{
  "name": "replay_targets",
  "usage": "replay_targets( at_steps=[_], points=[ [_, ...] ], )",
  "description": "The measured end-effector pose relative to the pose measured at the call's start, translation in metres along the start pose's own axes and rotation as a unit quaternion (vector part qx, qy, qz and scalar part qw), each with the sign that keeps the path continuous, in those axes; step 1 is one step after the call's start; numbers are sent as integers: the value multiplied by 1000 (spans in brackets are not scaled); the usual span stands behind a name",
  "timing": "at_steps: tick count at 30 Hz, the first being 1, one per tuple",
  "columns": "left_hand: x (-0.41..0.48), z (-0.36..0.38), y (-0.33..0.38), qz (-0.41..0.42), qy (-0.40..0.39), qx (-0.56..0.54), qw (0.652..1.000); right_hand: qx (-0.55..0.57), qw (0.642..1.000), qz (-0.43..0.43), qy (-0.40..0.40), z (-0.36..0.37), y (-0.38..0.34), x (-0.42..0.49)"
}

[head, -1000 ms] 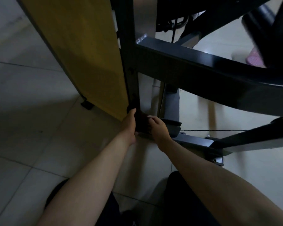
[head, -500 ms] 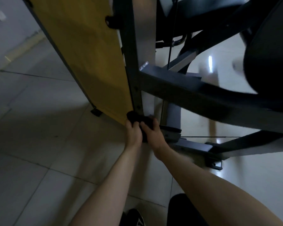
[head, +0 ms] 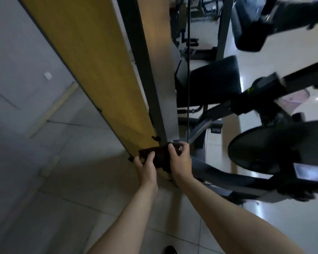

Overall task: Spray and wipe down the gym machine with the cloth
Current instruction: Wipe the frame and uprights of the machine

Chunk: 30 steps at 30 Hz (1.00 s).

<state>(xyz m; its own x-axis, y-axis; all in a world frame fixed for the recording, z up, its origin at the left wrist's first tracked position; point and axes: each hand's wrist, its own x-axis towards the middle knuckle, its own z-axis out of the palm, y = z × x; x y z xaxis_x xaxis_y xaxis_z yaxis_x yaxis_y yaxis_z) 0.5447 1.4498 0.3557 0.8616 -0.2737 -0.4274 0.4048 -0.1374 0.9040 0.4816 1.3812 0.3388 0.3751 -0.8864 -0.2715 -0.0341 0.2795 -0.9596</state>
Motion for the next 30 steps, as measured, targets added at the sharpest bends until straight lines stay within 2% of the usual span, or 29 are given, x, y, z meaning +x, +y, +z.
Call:
replay_targets(
  at_steps=[7, 11, 14, 18, 20, 23, 27, 30],
  points=[
    [-60, 1, 152, 118, -53, 89, 988, -25, 991, -128, -35, 8, -162, -34],
    [-74, 9, 212, 231, -26, 151, 961, -37, 980, -187, -52, 19, -232, -36],
    [-81, 20, 260, 322, -21, 141, 936, -63, 952, -300, 1, 25, -283, -37],
    [-90, 50, 324, 435, -32, 90, 895, -69, 903, -423, 20, 34, -340, -23],
    [-93, 69, 344, 480, -25, 83, 873, -60, 900, -431, 4, 37, -363, -14],
    [-87, 88, 343, 506, 1, 88, 858, -84, 917, -389, -28, 32, -369, 2],
    [-78, 97, 324, 460, 14, 51, 886, -131, 924, -353, -62, 15, -358, 13],
    [-81, 109, 319, 445, 43, 26, 894, -193, 907, -367, -75, 1, -359, 14]
  ],
)
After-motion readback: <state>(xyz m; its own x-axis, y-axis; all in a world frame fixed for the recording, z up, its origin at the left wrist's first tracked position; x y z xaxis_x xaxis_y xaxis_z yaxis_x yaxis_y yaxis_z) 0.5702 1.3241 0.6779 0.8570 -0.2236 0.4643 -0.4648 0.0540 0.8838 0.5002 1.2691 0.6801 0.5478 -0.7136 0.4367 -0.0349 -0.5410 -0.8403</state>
